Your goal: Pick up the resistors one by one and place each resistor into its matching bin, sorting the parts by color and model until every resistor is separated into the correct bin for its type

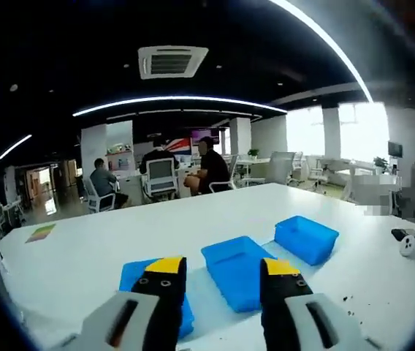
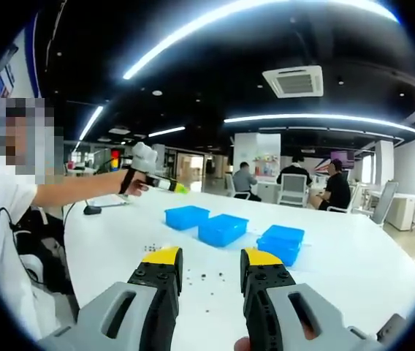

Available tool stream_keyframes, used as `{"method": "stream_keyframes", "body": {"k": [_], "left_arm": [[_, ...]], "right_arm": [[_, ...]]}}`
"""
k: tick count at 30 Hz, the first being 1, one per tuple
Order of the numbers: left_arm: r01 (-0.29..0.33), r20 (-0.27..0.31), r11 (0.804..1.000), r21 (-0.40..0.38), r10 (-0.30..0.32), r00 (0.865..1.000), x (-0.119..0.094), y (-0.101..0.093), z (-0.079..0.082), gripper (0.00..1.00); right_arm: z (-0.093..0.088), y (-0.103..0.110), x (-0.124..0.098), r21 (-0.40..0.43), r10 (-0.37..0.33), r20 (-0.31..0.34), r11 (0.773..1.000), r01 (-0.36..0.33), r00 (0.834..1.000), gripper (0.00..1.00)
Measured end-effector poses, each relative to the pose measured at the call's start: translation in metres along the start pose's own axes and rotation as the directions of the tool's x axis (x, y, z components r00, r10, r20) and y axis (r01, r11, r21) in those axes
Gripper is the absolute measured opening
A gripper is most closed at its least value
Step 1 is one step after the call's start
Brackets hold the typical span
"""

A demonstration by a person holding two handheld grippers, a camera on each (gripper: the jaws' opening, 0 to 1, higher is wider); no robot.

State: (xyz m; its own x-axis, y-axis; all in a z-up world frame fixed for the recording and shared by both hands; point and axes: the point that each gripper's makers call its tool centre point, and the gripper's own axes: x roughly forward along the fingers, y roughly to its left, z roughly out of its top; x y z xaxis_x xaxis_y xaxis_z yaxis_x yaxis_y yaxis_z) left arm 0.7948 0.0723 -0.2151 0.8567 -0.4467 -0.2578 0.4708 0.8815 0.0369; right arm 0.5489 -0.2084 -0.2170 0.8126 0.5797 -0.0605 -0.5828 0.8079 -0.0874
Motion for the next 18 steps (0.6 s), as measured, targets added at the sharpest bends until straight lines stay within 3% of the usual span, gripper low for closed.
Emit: {"method": "stream_keyframes", "body": {"k": [4, 5, 10, 13, 16, 18], "left_arm": [[0.063, 0.001, 0.998, -0.001, -0.063, 0.998, -0.011, -0.026, -0.004, 0.42], [0.101, -0.011, 0.995, -0.003, -0.101, 0.995, -0.017, -0.041, -0.009, 0.42], [0.184, -0.038, 0.983, -0.011, -0.184, 0.982, -0.028, -0.075, -0.021, 0.42], [0.253, -0.083, 0.967, 0.003, -0.252, 0.964, -0.033, -0.104, -0.034, 0.42], [0.271, -0.118, 0.962, 0.035, -0.265, 0.957, -0.031, -0.122, -0.045, 0.40], [0.304, -0.161, 0.953, 0.014, -0.298, 0.941, -0.030, -0.137, -0.055, 0.38]], "right_arm": [[0.000, -0.002, 0.000, 0.000, -0.004, -0.001, 1.000, 0.004, 1.000, 0.34], [0.000, -0.002, 0.000, 0.001, -0.003, 0.000, 1.000, 0.003, 1.000, 0.34], [0.000, -0.001, 0.001, 0.000, 0.001, 0.000, 1.000, -0.001, 1.000, 0.34], [0.000, 0.000, 0.000, -0.001, 0.002, 0.001, 1.000, -0.002, 1.000, 0.34], [0.001, 0.001, 0.000, -0.002, 0.002, 0.002, 1.000, -0.002, 1.000, 0.34], [0.001, 0.001, -0.001, -0.004, 0.000, 0.003, 1.000, 0.000, 1.000, 0.34]]}}
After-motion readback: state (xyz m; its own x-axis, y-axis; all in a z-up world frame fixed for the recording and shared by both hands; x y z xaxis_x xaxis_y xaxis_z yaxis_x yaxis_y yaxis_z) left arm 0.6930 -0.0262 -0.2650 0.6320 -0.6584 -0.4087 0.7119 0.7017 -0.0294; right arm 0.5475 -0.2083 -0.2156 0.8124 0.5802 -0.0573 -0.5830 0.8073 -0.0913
